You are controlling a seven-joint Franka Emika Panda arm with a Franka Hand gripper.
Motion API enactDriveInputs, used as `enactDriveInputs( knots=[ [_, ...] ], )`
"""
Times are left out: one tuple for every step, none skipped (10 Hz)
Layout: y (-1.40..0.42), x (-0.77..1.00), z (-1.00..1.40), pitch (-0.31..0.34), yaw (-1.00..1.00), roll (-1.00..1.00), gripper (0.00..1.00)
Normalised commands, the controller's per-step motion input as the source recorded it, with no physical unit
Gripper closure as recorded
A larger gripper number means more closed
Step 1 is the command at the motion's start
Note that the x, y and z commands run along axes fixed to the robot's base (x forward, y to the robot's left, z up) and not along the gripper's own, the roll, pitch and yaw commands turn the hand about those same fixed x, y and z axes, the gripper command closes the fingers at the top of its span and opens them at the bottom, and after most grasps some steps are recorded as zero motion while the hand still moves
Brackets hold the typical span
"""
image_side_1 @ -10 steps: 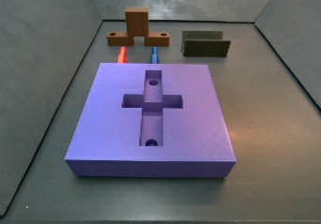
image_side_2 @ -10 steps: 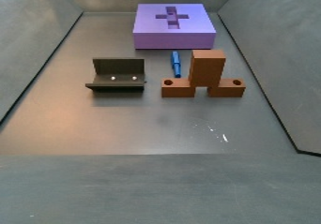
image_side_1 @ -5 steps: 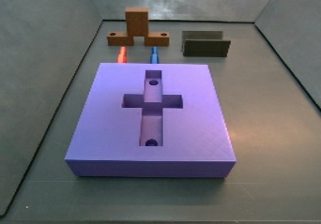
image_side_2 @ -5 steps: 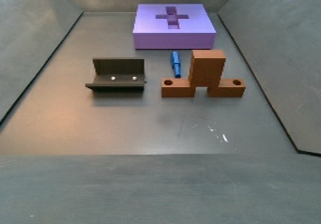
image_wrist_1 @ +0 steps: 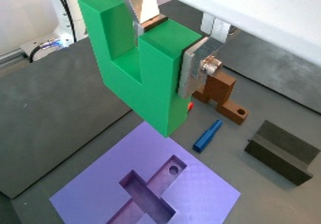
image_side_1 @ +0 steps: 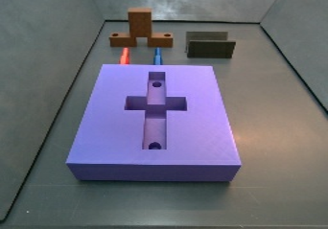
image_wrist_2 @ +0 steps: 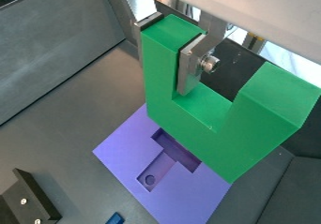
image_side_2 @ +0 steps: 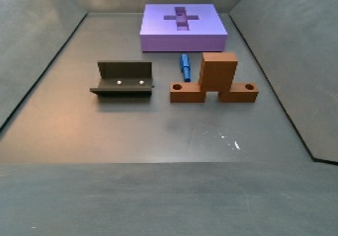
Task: Pick up the green object. Move up. Place the green object on the fixture. Regrasp the green object. Move to above the board. Insert the green object.
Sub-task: Insert the green object.
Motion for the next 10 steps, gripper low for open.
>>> enactDriveInputs(
  knots=[
    [0.00,0.00,-0.30,-0.101,-0.13,-0.34,1.00],
    [0.00,0.01,-0.15,-0.100,-0.04,-0.47,1.00],
    [0.00,0.10,-0.07,-0.090,0.00,-0.50,1.00],
    [0.00,0.11,-0.24,-0.079,0.00,-0.43,1.00],
    [0.00,0.10,-0.71,-0.127,0.01,-0.18,1.00],
    [0.00,0.20,-0.79,-0.203,0.05,-0.09,1.00],
    [-0.08,0.24,-0.71,-0.267,0.17,0.01,1.00],
    [-0.20,0.22,-0.60,-0.280,0.21,0.14,1.00],
    [-0.21,0.16,-0.65,-0.247,0.19,0.15,1.00],
    [-0.21,0.04,-0.76,-0.150,0.12,0.21,1.00]
  ],
)
